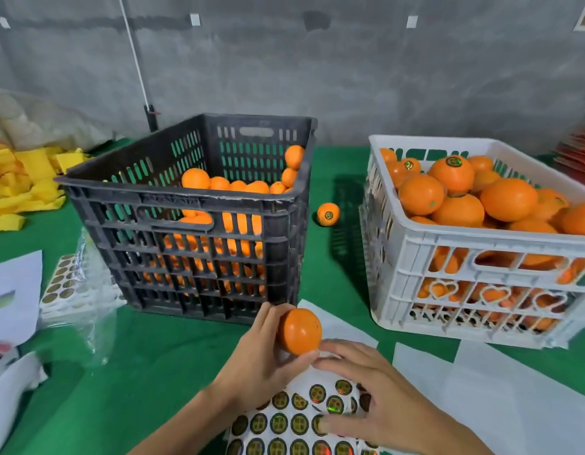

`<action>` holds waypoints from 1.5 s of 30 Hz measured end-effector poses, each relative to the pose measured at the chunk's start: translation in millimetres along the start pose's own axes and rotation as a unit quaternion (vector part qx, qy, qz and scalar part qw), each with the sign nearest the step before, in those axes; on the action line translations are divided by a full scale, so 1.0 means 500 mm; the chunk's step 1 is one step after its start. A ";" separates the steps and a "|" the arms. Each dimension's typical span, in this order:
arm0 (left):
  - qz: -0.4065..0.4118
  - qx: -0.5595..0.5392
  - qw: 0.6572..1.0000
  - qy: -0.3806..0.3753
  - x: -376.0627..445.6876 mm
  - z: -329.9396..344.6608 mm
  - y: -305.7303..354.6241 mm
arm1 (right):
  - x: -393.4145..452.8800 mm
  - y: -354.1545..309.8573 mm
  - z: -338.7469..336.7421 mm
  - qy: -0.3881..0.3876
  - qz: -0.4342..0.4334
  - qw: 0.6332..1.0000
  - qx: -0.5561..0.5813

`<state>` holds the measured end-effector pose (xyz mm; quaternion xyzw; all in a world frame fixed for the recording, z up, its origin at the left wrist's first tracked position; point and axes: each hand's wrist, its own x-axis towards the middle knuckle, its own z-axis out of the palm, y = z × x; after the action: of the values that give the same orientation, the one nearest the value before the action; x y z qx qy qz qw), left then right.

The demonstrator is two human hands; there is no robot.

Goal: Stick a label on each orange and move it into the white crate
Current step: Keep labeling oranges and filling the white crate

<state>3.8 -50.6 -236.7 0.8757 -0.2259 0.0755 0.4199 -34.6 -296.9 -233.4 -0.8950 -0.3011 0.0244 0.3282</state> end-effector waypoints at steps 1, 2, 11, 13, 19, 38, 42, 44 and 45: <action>0.000 0.007 1.000 -0.003 0.001 0.002 -0.002 | 0.003 0.001 -0.001 -0.001 -0.010 1.000 -0.007; -0.002 0.007 1.000 -0.003 0.002 0.004 -0.005 | 0.007 0.002 -0.002 0.003 -0.019 1.000 -0.012; 0.001 0.025 1.000 -0.007 0.003 0.006 -0.011 | 0.020 -0.006 0.013 0.091 -0.064 0.993 -0.041; 0.003 0.027 1.000 -0.009 0.003 0.005 -0.011 | 0.021 -0.013 0.014 0.101 -0.041 0.994 -0.011; 0.001 0.031 0.999 -0.009 0.003 0.005 -0.010 | 0.021 -0.029 0.023 0.130 -0.008 0.990 0.058; 0.001 0.041 0.999 -0.010 0.001 0.003 -0.006 | 0.019 -0.041 0.021 0.091 -0.006 0.994 0.052; -0.002 0.044 0.999 -0.012 0.001 0.002 -0.007 | 0.020 -0.048 0.010 0.051 0.030 0.990 0.124; -0.003 0.046 0.999 -0.013 0.001 0.002 -0.006 | 0.021 -0.049 0.008 0.042 0.044 0.989 0.134; -0.003 0.046 0.999 -0.013 0.000 0.002 -0.005 | 0.021 -0.049 0.008 0.040 0.046 0.991 0.123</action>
<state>5.2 -49.8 -239.0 0.8959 -0.2248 0.0734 0.3761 -39.9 -274.2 -219.9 -0.8611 -0.2414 0.0406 0.4457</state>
